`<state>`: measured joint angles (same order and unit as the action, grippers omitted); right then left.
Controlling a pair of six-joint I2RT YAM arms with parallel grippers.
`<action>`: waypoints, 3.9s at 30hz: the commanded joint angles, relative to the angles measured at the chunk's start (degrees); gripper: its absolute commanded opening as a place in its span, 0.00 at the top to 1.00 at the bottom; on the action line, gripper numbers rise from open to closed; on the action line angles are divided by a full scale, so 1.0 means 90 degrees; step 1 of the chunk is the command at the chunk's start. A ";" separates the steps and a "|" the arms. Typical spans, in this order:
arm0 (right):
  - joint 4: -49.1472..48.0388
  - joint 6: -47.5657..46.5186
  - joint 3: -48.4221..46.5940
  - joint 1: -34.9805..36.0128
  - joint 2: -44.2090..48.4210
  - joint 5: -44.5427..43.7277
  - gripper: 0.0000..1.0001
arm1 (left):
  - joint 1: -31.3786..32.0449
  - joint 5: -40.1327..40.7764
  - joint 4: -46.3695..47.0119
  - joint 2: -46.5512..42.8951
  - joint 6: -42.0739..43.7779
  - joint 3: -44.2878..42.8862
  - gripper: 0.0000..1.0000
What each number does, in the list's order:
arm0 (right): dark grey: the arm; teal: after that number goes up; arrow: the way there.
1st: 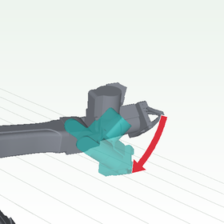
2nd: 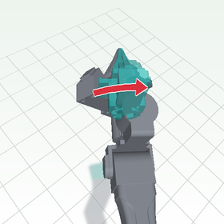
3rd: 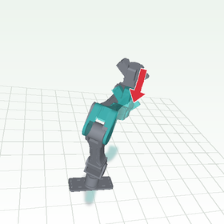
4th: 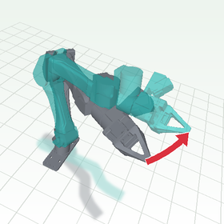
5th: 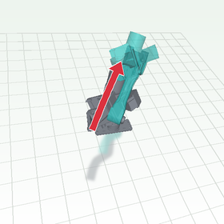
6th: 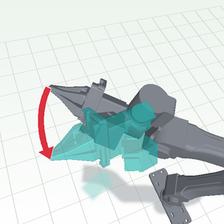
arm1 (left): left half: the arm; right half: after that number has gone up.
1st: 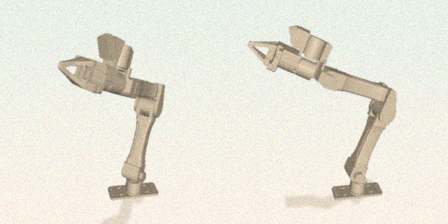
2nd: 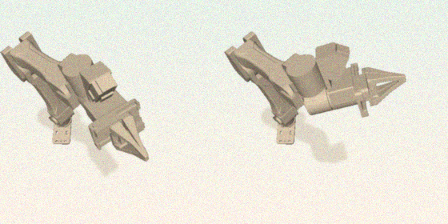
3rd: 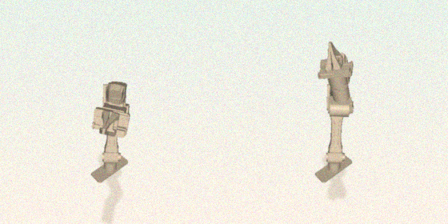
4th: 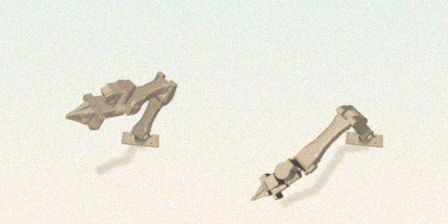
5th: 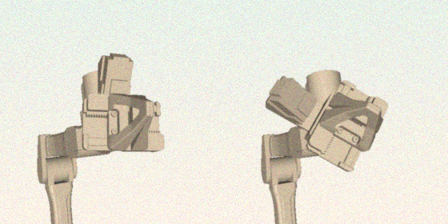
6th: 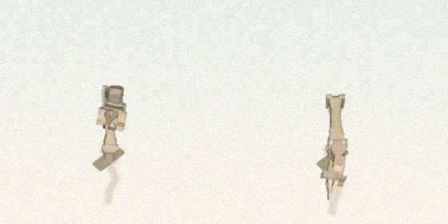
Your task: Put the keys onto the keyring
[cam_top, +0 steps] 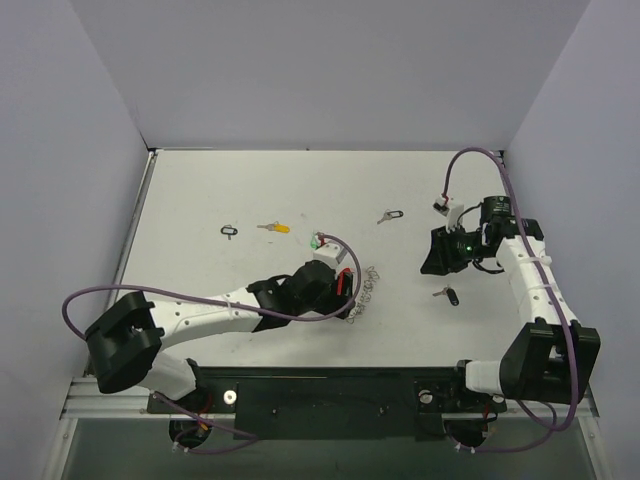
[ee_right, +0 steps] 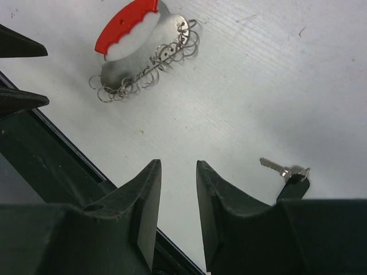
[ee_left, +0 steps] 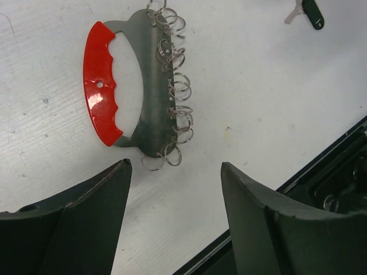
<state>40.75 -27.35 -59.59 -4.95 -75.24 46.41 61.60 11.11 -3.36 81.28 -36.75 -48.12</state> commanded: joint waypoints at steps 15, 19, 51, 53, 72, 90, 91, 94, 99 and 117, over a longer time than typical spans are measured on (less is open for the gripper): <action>-0.0026 -0.0047 0.0118 -0.0134 -0.0165 -0.0273 0.73 | 0.0128 0.0288 -0.0115 0.1614 -0.0331 -0.1567 0.45; -0.0299 0.0420 0.0069 -0.0182 -0.0204 -0.1491 0.73 | 0.0128 0.0347 -0.0165 0.1566 -0.0155 -0.1597 0.45; -0.0319 0.0862 -0.0332 -0.0016 -0.2391 -0.4122 0.77 | 0.0059 0.0748 0.1125 -0.1462 -0.0037 0.1294 0.27; -0.0300 0.0871 -0.0351 0.0042 -0.2460 -0.4141 0.78 | 0.0059 0.0757 0.1144 -0.1462 -0.0038 0.1313 0.27; -0.0182 0.0901 -0.0469 0.0081 -0.2831 -0.4112 0.84 | 0.0059 0.0699 0.1232 -0.1423 -0.0077 0.1381 0.27; -0.0095 0.0901 -0.0537 0.0091 -0.2948 -0.4093 0.92 | 0.0059 0.0679 0.1261 -0.1560 -0.0067 0.1411 0.27; -0.0104 0.0901 -0.0546 0.0091 -0.2958 -0.4083 0.92 | 0.0069 0.0679 0.1252 -0.1560 -0.0067 0.1411 0.27; -0.0065 0.0901 -0.0556 0.0091 -0.2997 -0.4054 0.92 | 0.0059 0.0669 0.1261 -0.1589 -0.0067 0.1421 0.27; -0.0036 0.0881 -0.0576 0.0091 -0.3036 -0.4034 0.94 | 0.0060 0.0650 0.1261 -0.1618 -0.0077 0.1440 0.28; 0.0490 -0.0573 -0.0322 0.0432 -0.1027 -0.2199 1.00 | 0.0059 -0.0929 0.2998 -0.2018 0.1327 0.2074 0.35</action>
<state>39.13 -24.99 -63.33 -3.66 -93.84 18.09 62.33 12.16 11.40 65.82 -33.21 -31.53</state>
